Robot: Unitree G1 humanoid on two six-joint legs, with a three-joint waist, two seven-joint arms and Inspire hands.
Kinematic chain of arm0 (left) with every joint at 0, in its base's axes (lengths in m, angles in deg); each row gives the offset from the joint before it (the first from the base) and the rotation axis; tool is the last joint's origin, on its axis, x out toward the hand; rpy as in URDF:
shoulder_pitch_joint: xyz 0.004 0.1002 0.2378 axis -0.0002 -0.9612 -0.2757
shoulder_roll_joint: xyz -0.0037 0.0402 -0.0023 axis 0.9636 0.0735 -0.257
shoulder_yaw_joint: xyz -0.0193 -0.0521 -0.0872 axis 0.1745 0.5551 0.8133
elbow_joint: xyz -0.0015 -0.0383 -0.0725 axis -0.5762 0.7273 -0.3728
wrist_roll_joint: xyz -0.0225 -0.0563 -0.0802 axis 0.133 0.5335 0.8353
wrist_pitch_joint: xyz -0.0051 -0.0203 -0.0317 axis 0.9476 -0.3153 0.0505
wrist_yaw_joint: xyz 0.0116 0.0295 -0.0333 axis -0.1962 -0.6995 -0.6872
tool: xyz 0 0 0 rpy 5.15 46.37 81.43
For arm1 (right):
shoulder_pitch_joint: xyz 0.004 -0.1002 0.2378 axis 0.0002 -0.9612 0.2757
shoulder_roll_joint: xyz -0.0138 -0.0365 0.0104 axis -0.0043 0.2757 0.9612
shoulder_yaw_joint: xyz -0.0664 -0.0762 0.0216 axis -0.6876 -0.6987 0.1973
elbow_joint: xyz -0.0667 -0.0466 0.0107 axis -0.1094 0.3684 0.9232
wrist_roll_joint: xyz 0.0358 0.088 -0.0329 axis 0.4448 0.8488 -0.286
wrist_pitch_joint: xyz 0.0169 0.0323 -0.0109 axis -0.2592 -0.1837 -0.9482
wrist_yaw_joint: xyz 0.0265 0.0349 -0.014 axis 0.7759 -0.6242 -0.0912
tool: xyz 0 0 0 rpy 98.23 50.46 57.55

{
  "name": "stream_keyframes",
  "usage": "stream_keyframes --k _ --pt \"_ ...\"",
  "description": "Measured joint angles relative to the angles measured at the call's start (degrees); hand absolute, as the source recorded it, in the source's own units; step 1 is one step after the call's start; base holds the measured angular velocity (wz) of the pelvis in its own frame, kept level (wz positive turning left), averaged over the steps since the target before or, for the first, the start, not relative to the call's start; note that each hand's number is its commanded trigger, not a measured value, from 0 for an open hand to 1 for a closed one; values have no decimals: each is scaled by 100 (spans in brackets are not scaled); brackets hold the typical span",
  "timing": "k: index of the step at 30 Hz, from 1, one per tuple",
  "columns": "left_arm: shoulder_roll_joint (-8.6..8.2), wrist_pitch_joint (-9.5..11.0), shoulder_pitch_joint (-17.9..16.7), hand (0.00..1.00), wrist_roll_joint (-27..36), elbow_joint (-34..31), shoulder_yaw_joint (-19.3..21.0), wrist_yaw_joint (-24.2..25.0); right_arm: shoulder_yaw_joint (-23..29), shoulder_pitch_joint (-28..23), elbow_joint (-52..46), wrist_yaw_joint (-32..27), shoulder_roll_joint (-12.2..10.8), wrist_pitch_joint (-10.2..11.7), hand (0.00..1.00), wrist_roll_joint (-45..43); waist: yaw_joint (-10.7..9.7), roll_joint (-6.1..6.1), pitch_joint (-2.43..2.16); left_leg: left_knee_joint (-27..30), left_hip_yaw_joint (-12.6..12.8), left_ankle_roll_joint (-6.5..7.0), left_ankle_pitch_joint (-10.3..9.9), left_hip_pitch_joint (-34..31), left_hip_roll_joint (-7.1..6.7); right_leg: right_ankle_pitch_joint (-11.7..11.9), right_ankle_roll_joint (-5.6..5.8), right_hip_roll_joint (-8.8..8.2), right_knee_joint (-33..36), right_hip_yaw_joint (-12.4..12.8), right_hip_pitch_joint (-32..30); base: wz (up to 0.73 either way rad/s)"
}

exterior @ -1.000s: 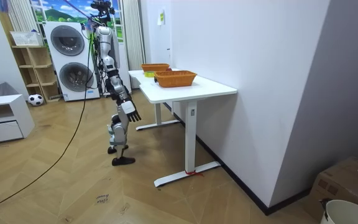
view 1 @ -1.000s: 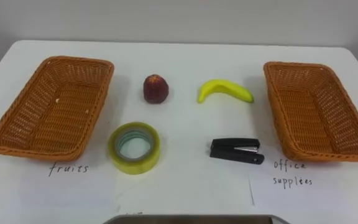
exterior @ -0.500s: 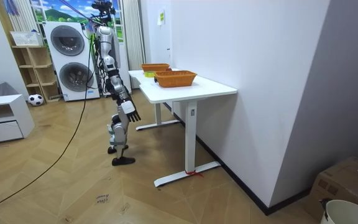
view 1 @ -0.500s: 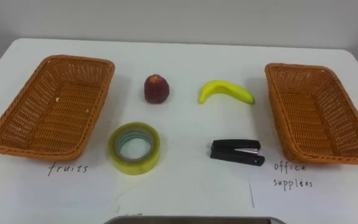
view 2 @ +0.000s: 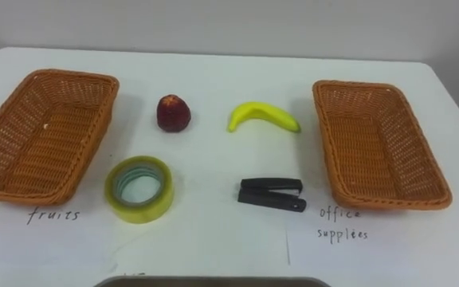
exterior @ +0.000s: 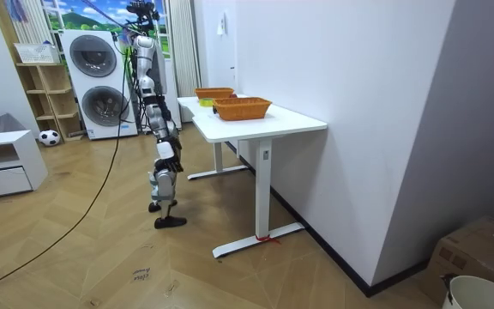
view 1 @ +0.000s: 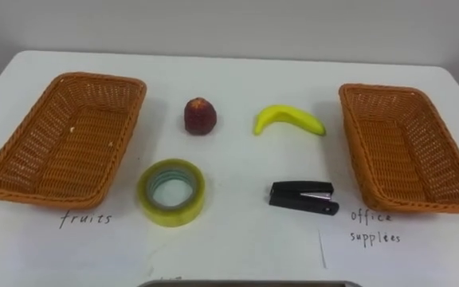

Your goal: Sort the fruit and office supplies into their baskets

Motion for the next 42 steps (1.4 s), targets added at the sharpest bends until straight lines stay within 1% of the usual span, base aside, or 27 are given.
stream_keyframes --k 1,3,4,5,6,7,8,9,10,12,14,17,18,20,21,22,24,25,26,28,30,32,34,35,36,37,42 --pt "13 0 2 0 0 0 0 -6 59 -1 10 -21 7 0 0 44 -22 -14 5 -4 8 0 -7 13 2 -1 1 3 -1 -1 6 -6" --pt "52 -5 4 0 0 -5 35 -8 412 -10 -4 -151 24 -90 0 168 -93 -30 11 -22 25 -1 -22 45 4 -1 2 7 9 19 13 -7" --pt "53 -5 0 0 -5 -7 83 -10 546 4 -40 -199 25 -129 0 162 -118 -37 12 -25 26 0 -22 50 2 -1 2 6 12 23 10 -6" --pt "48 -7 -18 0 -6 -21 234 -14 807 -14 -214 -337 27 -187 0 156 -156 -36 12 -26 47 0 -22 70 0 -2 3 8 21 52 10 -15" --pt "48 -12 -59 0 -5 -82 376 -23 1034 -41 -383 -484 30 -188 0 159 -177 -38 14 -35 94 0 -22 103 5 -2 3 16 33 100 9 -18" --pt "50 -12 -83 0 -5 -103 440 -36 1139 -56 -475 -554 34 -186 0 160 -186 -47 14 -37 114 0 -22 110 6 -2 3 18 41 118 4 -19" --pt "55 -11 -110 0 -6 -130 529 -103 1319 -78 -661 -681 44 -178 0 177 -200 -40 8 -42 146 0 -22 120 7 -3 5 19 65 140 -16 -12" --pt "77 -11 -104 0 -4 -135 564 -139 1473 -76 -797 -822 52 -161 0 271 -264 -61 3 -44 158 0 -22 126 6 -5 8 15 86 142 -31 -7" --pt "92 -11 -112 0 -3 -137 564 -143 1549 -71 -859 -896 52 -161 0 297 -302 -70 -6 -44 163 0 -23 121 5 -5 8 14 87 138 -31 -4" --pt "95 -19 -134 0 -4 -153 581 -166 1843 -7 -1046 -1241 54 -156 0 496 -367 -84 -35 -45 171 13 -31 122 3 -6 10 14 96 148 -41 -4" --pt "84 -31 -140 0 -9 -212 618 -192 2022 21 -1238 -1562 56 -155 0 585 -361 -91 -43 -45 173 14 -32 102 2 -6 10 14 122 158 -80 -2" --pt "84 -35 -212 0 -133 -242 706 -252 2390 19 -1629 -2028 67 -134 0 678 -439 -84 -48 -44 173 14 -32 91 3 -6 10 13 129 159 -98 0" --pt "79 -52 -247 0 -137 -350 713 -280 2530 13 -1819 -2238 73 -96 0 764 -470 -111 -66 -43 174 14 -32 91 3 -8 12 13 138 154 -102 0" --pt "65 -123 -320 0 -137 -574 721 -334 2680 4 -2272 -2578 78 -73 0 895 -485 -101 -63 -42 182 14 -31 48 0 -15 15 8 209 153 -178 -4" --pt "65 -134 -316 0 -138 -683 757 -340 2783 27 -2529 -2774 85 -26 0 907 -508 -118 -61 -30 182 16 -30 24 -4 -15 15 1 215 153 -192 -4" --pt "67 -133 -327 0 -135 -715 777 -340 2839 22 -2665 -2862 95 -21 0 914 -510 -121 -62 -31 182 16 -30 25 -6 -15 15 0 225 156 -183 0" --pt "83 -134 -343 0 -124 -822 781 -338 2924 4 -3197 -3328 217 37 0 927 -508 -134 -57 -31 204 16 -30 35 -12 -47 27 -10 308 155 -197 0" --pt "83 -133 -353 0 -124 -867 780 -333 2925 -11 -3338 -3457 250 63 0 934 -503 -139 -53 -32 210 16 -30 32 -13 -53 28 -13 306 156 -198 0" --pt "83 -135 -371 0 -127 -933 772 -326 2921 -16 -3591 -3685 320 109 0 932 -494 -138 -44 -34 216 17 -31 24 -13 -55 27 -11 308 163 -212 -6" --pt "79 -140 -389 0 -128 -960 770 -288 2928 26 -3872 -3994 438 154 0 833 -499 -164 -51 -38 223 17 -31 9 -14 -61 19 -8 315 175 -278 -6" --pt "79 -190 -399 0 -120 -956 768 -192 2942 41 -4203 -4340 584 214 0 640 -523 -184 -42 -37 222 16 -30 -14 -9 -62 16 -2 305 176 -292 0" --pt "76 -255 -418 0 -123 -980 761 -122 2984 27 -4545 -4626 616 222 0 533 -525 -189 -43 -37 206 16 -30 -12 -6 -69 13 3 298 170 -293 0" --pt "76 -283 -443 0 -125 -994 721 -91 2984 25 -4920 -4867 622 290 0 412 -529 -189 -37 -41 203 16 -30 -37 -6 -72 14 4 291 170 -316 0" --pt "81 -283 -431 0 -135 -997 683 -90 2984 26 -5136 -4966 626 304 0 313 -536 -199 -48 -37 199 16 -30 -91 -9 -72 14 2 305 167 -374 0" --pt "83 -283 -432 0 -147 -995 647 -78 2980 28 -5365 -5035 626 313 0 163 -534 -203 -47 -27 197 16 -29 -144 -11 -72 14 0 309 169 -388 0" --pt "84 -287 -440 0 -191 -994 642 -69 2987 63 -5522 -5096 627 314 0 -72 -549 -219 -36 -6 187 16 -29 -164 -13 -71 14 -1 307 168 -395 0" --pt "79 -291 -407 0 -230 -950 613 -65 2987 162 -6441 -5329 654 315 0 -1112 -538 -232 -26 23 168 15 -28 -147 -11 -72 14 0 294 161 -392 0"
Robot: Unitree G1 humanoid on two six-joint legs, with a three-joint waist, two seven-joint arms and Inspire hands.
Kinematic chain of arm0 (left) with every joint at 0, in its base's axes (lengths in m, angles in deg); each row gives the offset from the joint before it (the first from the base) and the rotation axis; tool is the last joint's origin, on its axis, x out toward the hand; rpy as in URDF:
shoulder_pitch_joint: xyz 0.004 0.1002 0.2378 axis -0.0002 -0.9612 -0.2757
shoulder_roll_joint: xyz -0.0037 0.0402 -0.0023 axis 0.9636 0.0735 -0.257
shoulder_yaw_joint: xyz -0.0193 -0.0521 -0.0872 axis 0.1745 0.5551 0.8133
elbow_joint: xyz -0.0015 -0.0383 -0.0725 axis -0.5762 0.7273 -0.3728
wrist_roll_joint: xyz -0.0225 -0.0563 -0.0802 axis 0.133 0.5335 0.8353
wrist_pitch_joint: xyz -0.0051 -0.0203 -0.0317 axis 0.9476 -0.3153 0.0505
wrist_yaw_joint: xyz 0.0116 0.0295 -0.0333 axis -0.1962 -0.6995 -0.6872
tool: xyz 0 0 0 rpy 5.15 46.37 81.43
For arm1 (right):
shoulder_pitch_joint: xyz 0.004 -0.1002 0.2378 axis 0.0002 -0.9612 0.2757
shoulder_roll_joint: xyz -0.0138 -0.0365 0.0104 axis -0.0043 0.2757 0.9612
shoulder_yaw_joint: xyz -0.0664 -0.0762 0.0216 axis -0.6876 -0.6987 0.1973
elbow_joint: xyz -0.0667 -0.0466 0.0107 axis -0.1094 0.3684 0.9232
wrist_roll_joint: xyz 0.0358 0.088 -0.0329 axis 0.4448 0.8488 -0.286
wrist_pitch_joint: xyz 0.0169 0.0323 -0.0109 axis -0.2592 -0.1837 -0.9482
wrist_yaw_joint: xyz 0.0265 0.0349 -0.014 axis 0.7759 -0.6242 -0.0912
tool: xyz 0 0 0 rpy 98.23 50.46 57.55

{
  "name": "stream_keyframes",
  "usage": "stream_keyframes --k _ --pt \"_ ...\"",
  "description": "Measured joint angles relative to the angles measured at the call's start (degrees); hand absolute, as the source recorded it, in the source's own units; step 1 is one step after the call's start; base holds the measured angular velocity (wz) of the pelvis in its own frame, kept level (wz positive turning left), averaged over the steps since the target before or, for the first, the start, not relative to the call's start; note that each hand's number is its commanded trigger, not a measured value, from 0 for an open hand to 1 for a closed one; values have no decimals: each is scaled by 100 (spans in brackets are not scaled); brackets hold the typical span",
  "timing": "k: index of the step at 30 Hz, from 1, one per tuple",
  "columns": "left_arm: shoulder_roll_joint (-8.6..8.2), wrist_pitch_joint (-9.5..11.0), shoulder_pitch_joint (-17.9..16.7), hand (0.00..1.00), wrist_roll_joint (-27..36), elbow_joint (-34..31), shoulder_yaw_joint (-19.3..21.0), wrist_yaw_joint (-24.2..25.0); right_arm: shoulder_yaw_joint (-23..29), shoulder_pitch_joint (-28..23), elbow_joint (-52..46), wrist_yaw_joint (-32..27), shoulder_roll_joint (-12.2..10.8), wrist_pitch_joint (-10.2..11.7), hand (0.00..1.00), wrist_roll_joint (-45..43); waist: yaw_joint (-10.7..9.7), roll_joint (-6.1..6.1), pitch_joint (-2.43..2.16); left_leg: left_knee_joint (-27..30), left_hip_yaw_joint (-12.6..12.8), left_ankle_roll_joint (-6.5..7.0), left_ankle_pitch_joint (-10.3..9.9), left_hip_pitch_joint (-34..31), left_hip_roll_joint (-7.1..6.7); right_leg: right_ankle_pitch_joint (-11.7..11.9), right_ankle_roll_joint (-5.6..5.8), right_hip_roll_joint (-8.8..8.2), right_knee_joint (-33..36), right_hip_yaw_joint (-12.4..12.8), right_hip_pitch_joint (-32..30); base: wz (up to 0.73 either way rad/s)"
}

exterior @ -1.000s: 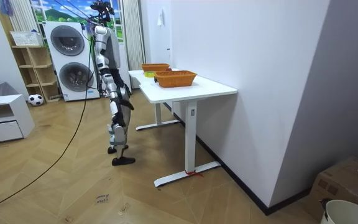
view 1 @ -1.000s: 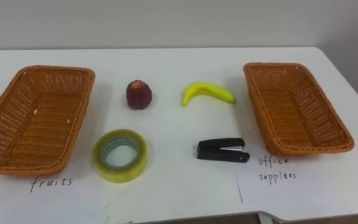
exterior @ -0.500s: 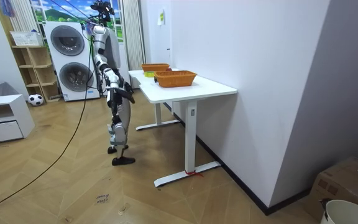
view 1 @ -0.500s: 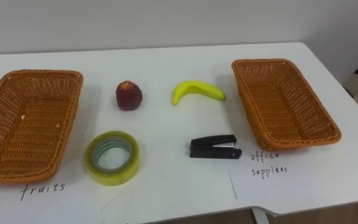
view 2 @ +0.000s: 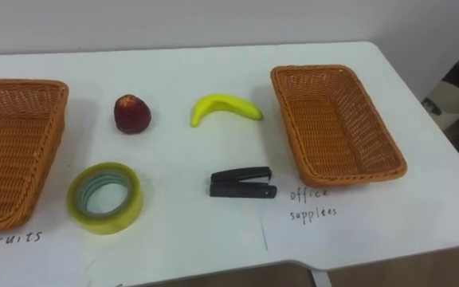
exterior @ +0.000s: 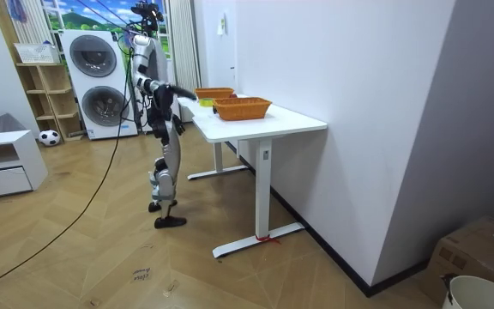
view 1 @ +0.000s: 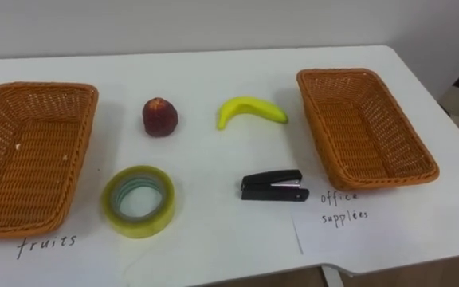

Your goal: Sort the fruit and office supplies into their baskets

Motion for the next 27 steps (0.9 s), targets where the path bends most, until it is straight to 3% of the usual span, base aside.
stream_keyframes --k 5,12,22,27 --pt "4 -106 8 0 1 3 -65 110 -6 152 -929 -191 35 -3 0 -230 43 -61 31 8 1 0 0 -92 -1 0 0 -6 5 -8 -98 0" --pt "-3 -130 76 0 -25 249 -75 182 -60 597 -1850 -196 416 11 0 -449 85 -88 22 28 10 -1 1 -131 6 3 -4 -11 5 -67 -143 0" --pt "14 -123 105 0 -170 270 -227 194 -374 1175 -2580 410 690 21 0 -485 236 -153 14 29 -11 -1 1 -15 13 5 -7 -27 3 -219 23 2" --pt "32 -121 81 0 -283 284 -255 194 -721 1499 -2803 758 717 23 0 -1109 250 -145 14 46 -37 -1 1 -33 21 10 -15 -42 13 -326 44 5"
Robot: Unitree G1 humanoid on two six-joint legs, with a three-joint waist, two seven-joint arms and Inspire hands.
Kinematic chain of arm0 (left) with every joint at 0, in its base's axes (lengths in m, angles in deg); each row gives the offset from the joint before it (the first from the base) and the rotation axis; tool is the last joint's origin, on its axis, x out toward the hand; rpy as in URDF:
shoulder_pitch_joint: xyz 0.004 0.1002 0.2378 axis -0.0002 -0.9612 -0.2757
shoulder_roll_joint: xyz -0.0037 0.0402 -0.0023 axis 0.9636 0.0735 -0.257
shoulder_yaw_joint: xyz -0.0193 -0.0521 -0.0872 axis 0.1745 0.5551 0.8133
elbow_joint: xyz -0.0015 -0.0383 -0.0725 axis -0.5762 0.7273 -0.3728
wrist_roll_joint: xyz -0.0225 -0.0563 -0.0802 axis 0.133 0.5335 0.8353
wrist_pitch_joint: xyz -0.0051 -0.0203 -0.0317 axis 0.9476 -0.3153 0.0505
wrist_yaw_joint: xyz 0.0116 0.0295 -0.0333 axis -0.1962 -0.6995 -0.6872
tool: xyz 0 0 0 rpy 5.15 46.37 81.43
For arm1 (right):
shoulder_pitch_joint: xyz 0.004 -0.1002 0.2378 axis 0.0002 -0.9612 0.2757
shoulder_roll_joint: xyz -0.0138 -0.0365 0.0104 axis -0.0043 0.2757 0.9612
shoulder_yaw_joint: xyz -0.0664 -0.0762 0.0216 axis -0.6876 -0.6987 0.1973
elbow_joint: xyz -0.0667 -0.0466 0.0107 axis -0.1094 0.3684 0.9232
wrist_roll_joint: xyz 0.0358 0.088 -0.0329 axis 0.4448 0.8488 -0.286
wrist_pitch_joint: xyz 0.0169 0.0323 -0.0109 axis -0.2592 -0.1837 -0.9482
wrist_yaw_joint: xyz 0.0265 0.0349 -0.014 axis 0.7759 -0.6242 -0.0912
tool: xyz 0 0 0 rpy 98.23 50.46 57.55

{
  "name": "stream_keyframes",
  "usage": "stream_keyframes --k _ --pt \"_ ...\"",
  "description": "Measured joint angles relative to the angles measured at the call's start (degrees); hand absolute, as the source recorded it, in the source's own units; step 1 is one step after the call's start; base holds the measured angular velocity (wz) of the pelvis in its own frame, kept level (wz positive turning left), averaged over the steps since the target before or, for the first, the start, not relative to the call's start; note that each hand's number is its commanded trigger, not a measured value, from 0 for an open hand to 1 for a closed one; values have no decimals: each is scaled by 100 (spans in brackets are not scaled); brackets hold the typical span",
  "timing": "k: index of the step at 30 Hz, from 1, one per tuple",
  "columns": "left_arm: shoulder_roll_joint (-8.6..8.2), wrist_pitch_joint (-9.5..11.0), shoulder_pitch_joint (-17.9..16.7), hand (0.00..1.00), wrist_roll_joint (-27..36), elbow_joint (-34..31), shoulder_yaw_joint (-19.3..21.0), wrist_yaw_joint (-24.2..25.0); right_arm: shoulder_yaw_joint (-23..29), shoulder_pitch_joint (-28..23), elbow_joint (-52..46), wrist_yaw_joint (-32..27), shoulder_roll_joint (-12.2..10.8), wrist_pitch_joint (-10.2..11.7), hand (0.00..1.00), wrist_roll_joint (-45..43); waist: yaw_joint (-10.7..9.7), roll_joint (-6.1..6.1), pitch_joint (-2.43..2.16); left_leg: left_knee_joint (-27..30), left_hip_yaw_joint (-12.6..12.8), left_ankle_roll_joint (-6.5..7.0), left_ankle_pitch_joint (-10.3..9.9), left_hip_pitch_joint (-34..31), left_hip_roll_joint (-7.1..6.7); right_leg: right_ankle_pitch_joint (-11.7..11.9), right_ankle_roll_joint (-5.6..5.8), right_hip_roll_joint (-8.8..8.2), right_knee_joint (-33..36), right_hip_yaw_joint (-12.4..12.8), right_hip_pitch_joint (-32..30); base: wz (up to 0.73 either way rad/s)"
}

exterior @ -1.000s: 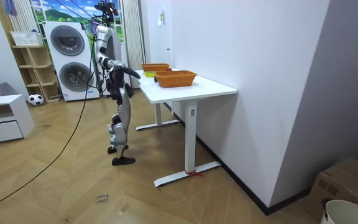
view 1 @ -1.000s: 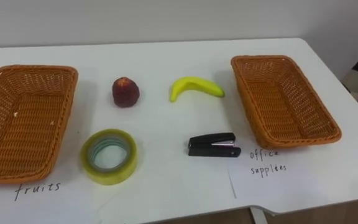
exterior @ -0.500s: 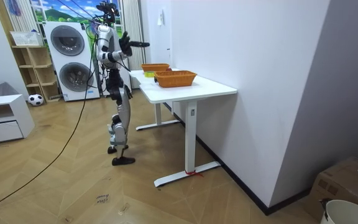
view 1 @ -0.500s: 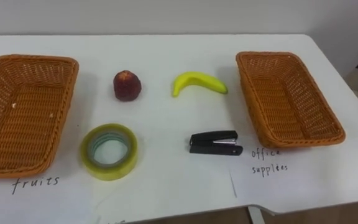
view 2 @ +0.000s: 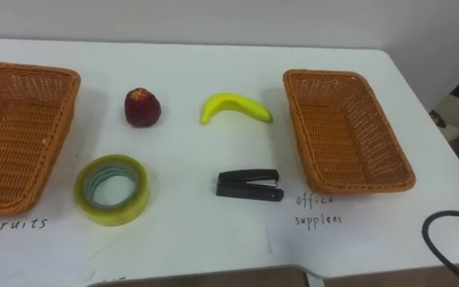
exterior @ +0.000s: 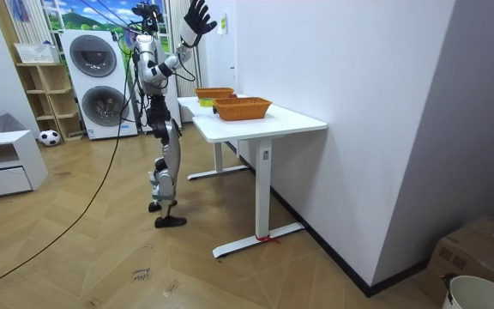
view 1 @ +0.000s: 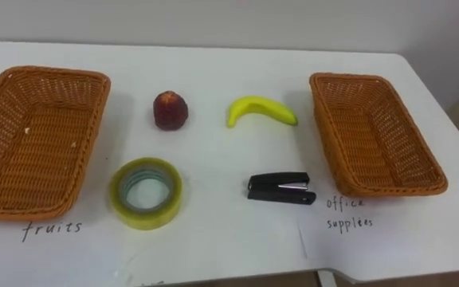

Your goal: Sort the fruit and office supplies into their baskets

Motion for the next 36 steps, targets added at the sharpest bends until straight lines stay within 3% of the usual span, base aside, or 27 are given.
stream_keyframes --k 8,11,15,26,31,33,36 --pt "1 -1 8 0 0 48 -60 -16 -519 88 -191 690 27 -65 0 -22 165 43 -17 1 -58 0 0 23 12 6 -9 4 -1 -52 66 3" --pt "2 -2 -28 0 -7 71 -60 -33 -657 369 -231 916 31 -69 0 -50 167 62 -16 0 -90 0 0 20 15 6 -9 4 4 -70 66 1" --pt "3 -2 -43 0 -124 90 -190 -131 -885 590 -231 1284 81 -67 0 -310 192 45 -15 2 -112 0 0 13 12 6 -9 3 -3 -91 64 1" --pt "67 0 30 0 -227 90 -281 -68 -1309 591 -220 2323 193 -73 0 -367 336 -12 -21 45 -140 -1 1 10 11 6 -9 -16 -19 -167 66 1" --pt "87 4 74 0 -226 90 -281 138 -1437 591 -198 2888 338 -97 0 -424 353 -36 -11 62 -143 -1 1 15 16 12 -16 -17 -19 -157 87 0" --pt "110 3 111 0 -221 82 -293 162 -1627 592 -33 3170 485 -112 0 -398 404 -64 20 85 -145 -1 1 32 35 21 -27 -8 -24 -152 137 0" --pt "164 3 221 0 -224 83 -368 162 -1906 592 393 3603 512 -232 0 -459 474 -135 41 96 -147 -2 0 21 83 41 -57 10 -26 -168 137 0"
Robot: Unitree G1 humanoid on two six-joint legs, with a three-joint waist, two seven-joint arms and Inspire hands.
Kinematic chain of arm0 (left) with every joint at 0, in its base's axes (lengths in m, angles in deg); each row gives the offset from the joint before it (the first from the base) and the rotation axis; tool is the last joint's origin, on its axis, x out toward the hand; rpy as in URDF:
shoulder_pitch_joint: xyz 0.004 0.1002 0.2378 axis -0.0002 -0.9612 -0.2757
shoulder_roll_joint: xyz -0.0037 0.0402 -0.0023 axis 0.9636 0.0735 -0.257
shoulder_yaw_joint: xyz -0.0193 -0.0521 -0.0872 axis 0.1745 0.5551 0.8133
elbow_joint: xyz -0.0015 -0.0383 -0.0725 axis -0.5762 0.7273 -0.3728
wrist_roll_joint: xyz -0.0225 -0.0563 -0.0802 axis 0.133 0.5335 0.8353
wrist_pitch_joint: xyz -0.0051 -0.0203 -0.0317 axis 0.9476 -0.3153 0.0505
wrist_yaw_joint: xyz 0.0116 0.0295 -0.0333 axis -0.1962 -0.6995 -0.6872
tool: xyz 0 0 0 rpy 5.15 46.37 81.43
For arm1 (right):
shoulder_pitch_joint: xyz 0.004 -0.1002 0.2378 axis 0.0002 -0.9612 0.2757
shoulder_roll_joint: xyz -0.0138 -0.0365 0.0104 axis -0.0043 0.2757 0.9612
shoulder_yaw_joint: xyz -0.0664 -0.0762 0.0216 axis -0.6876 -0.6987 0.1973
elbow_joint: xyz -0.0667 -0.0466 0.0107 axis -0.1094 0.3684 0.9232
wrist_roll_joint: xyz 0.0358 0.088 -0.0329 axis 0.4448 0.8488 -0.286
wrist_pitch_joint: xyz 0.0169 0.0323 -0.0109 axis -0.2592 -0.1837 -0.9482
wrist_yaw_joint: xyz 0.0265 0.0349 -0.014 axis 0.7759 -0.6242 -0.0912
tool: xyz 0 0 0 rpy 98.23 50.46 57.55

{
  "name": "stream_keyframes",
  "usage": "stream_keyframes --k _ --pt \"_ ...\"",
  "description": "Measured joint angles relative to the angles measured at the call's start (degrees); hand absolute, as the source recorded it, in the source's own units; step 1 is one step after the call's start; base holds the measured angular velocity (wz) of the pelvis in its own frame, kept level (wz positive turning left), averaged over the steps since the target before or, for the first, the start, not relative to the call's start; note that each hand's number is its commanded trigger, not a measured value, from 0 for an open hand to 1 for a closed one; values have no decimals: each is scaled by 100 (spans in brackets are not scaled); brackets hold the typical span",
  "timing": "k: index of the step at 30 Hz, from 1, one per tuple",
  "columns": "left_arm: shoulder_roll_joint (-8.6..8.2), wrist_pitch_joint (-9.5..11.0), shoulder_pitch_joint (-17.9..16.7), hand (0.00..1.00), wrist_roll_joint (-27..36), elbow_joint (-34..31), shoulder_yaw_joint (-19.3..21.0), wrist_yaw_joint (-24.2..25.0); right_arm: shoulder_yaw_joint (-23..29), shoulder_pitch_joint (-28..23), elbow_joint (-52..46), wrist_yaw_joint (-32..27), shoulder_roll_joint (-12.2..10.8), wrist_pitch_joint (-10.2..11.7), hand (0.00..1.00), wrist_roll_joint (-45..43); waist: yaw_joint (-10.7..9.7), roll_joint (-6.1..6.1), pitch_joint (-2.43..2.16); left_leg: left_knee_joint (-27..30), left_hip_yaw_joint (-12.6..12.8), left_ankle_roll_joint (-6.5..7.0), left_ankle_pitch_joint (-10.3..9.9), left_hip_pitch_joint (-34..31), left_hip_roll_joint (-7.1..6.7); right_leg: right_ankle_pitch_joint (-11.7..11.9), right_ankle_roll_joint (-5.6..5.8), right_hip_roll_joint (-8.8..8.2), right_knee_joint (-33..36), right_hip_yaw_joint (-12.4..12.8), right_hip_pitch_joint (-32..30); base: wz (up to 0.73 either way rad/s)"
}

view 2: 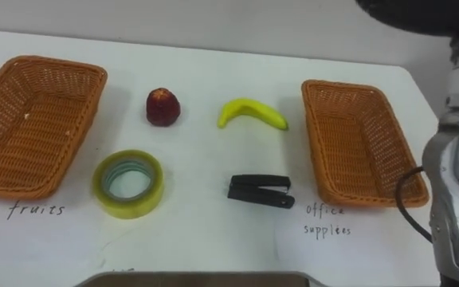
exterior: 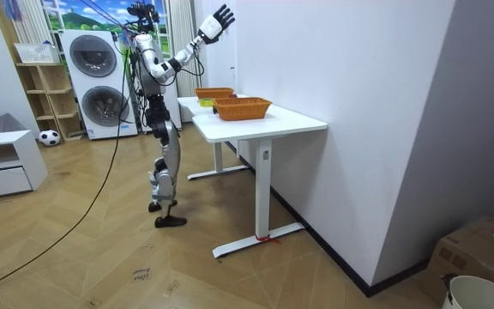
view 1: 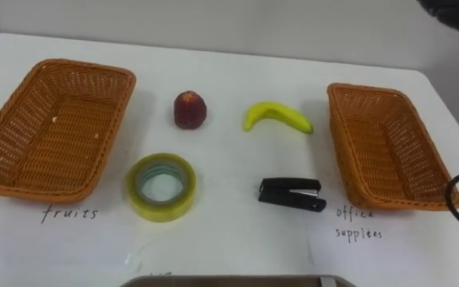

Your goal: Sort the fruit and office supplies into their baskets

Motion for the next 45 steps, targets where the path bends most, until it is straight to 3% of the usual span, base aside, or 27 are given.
stream_keyframes --k 5,17,25,33,45 --pt "-10 -2 84 0 -3 0 -53 -1 -197 0 131 599 3 -280 0 -19 123 -4 -3 0 -17 -1 -1 -103 7 38 -14 14 -3 -24 -89 1" --pt "109 -40 39 0 -135 -103 -52 169 -355 -1 164 1408 15 -352 0 -240 151 -73 -88 14 -81 -21 11 -93 5 38 -14 8 -104 -131 -40 2" --pt "157 -39 116 0 -146 -95 -66 272 -585 -19 530 1965 12 -399 0 -878 181 -35 -57 -3 -144 -21 11 -11 -2 39 -11 5 -100 -129 39 1" --pt "157 -41 171 0 -142 -86 -135 394 -788 -365 585 2511 12 -487 0 -991 297 37 -11 -5 -193 -21 12 -56 -5 48 -25 25 -81 -142 31 1" --pt "166 -42 271 0 -107 -55 -252 503 -918 -534 718 2922 12 -591 0 -1065 347 78 -38 -2 -205 -27 17 -13 -40 49 -23 11 -97 -136 40 0"
